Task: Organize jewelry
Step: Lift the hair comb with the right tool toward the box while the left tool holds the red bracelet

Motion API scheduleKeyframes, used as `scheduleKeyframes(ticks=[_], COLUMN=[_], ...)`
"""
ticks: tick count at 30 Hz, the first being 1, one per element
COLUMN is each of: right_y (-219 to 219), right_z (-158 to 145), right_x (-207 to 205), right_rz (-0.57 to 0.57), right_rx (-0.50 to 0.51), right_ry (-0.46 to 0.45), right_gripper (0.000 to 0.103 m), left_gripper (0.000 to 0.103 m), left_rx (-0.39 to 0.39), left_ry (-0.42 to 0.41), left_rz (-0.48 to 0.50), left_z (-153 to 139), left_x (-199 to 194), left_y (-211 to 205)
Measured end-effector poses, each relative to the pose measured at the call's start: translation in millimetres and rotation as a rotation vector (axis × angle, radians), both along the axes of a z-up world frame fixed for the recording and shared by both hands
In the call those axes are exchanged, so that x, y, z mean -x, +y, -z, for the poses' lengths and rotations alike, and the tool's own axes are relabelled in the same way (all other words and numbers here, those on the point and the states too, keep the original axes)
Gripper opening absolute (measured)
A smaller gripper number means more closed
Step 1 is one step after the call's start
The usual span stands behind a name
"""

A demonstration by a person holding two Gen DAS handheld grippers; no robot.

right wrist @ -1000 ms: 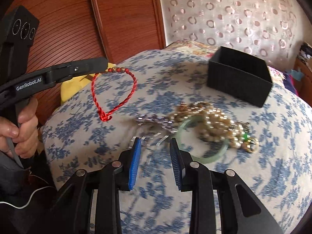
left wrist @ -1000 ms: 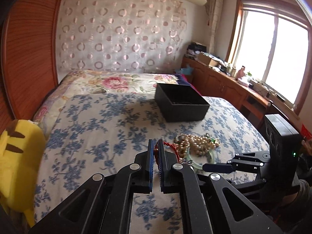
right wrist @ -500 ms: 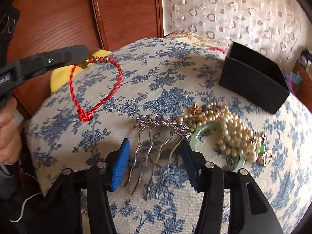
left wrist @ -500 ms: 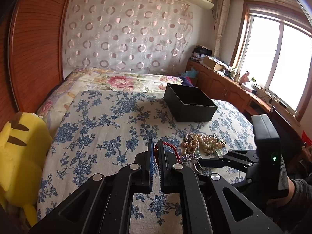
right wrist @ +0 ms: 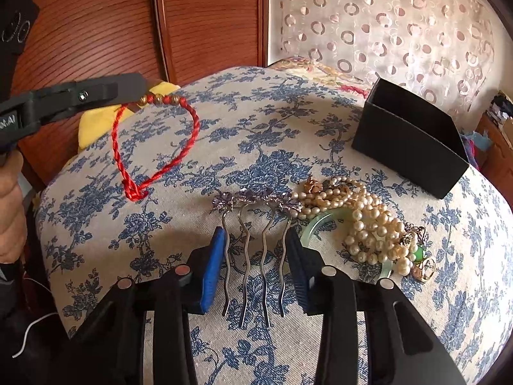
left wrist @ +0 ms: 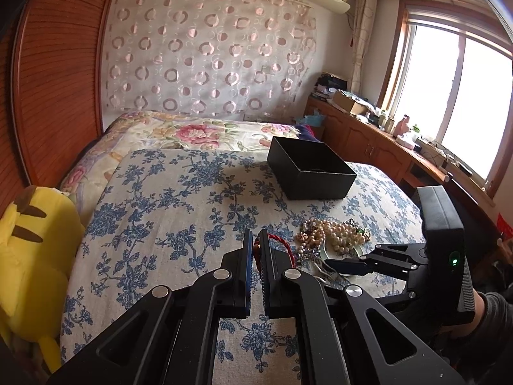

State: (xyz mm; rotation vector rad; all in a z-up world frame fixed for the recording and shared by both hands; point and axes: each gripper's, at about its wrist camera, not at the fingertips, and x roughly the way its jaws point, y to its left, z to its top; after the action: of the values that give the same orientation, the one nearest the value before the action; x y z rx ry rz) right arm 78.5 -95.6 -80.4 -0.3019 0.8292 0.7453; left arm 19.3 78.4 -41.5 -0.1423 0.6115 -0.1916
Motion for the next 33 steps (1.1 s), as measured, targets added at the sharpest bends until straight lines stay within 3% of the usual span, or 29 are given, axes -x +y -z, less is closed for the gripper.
scheduleKeyframes(ticks=[33], right_y=[-52], right_z=[-38], right_x=[0], right_rz=[0.034], right_rx=[-0.094], right_ry=[-0.084], right_gripper=[0.039], left_gripper=[0.004], left_rx=[-0.026], left_ry=[-0.004], left_rz=[0.063], left_z=[-7], left_x=[-18], left_y=[-30])
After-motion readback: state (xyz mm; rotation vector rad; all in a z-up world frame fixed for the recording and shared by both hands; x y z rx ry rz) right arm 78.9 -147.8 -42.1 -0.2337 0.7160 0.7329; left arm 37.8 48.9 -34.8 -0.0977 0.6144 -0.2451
